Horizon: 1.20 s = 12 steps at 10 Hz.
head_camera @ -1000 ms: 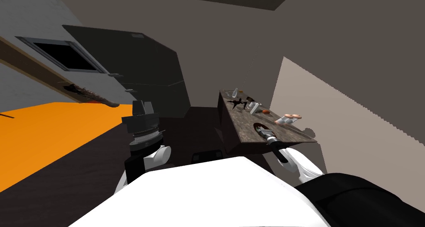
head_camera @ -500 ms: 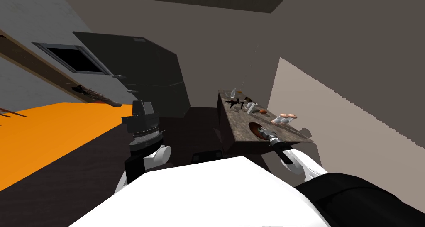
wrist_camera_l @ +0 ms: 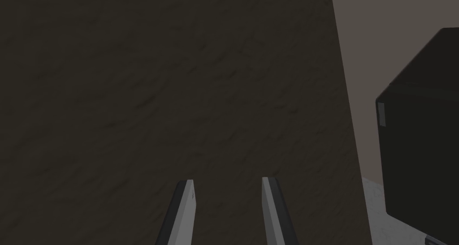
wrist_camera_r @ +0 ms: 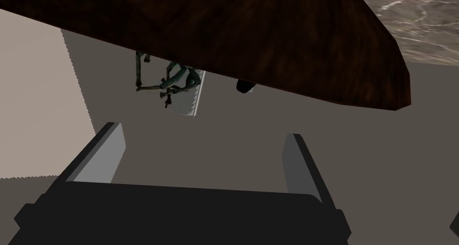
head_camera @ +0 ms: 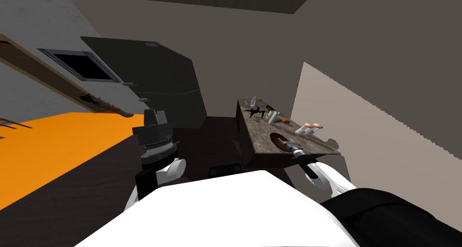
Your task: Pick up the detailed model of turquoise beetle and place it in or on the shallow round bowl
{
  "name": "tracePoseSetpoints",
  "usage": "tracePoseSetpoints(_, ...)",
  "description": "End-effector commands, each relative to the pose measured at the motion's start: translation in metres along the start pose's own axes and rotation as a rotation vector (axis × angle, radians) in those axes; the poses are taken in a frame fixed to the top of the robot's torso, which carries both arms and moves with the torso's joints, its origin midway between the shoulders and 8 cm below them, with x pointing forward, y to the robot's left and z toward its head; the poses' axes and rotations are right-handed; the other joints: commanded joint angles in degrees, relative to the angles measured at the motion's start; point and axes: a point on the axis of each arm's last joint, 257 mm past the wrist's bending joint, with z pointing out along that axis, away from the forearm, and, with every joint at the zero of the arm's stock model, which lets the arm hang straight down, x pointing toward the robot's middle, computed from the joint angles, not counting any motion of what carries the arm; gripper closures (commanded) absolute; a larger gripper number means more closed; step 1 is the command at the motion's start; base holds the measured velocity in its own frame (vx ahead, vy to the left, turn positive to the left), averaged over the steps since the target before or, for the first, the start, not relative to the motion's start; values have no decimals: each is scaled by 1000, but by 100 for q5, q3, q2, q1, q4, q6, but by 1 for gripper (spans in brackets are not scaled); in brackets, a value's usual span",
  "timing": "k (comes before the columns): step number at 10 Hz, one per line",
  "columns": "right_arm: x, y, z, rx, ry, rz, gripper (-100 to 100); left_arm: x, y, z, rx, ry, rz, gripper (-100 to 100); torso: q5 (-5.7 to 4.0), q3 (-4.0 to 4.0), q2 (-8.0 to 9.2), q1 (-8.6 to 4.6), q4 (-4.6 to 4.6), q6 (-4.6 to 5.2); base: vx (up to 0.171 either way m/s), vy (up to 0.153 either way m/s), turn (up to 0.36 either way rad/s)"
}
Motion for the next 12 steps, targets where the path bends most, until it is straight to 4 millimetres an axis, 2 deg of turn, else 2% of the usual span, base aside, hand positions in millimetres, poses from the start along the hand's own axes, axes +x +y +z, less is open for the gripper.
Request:
tracePoseSetpoints(1,0,0,0,0,0,0,0,0,0,0,0,0,0,0,0,0,0,0,0,0,0,0,0)
tracePoseSetpoints(2,-10,-8,-5,-3,-5,-2,-100,0,0,0,0,0,0,0,0,0,0,0,0,0,19,13,-58)
tracePoseSetpoints(8,-52,-24,-22,-37,-18,-11,-100,0,0,0,0,0,0,0,4,-9,-16,16,-4,-1,43,34,-55)
tracePoseSetpoints(9,-46,-23,-19,-30,-16,-12,-100,0,0,0,0,0,0,0,4,-9,-16,15,-4,0,20,16,-17)
tracePoseSetpoints(10,-47,-23,-20,-31,-17,-10,0,0,0,0,0,0,0,0,1,-6,-10,8,-3,-2,0,0,0)
tracePoseSetpoints(12,-47,-23,-20,-31,-17,-10,0,0,0,0,0,0,0,0,0,-2,-2,1,-1,-1,0,0,0)
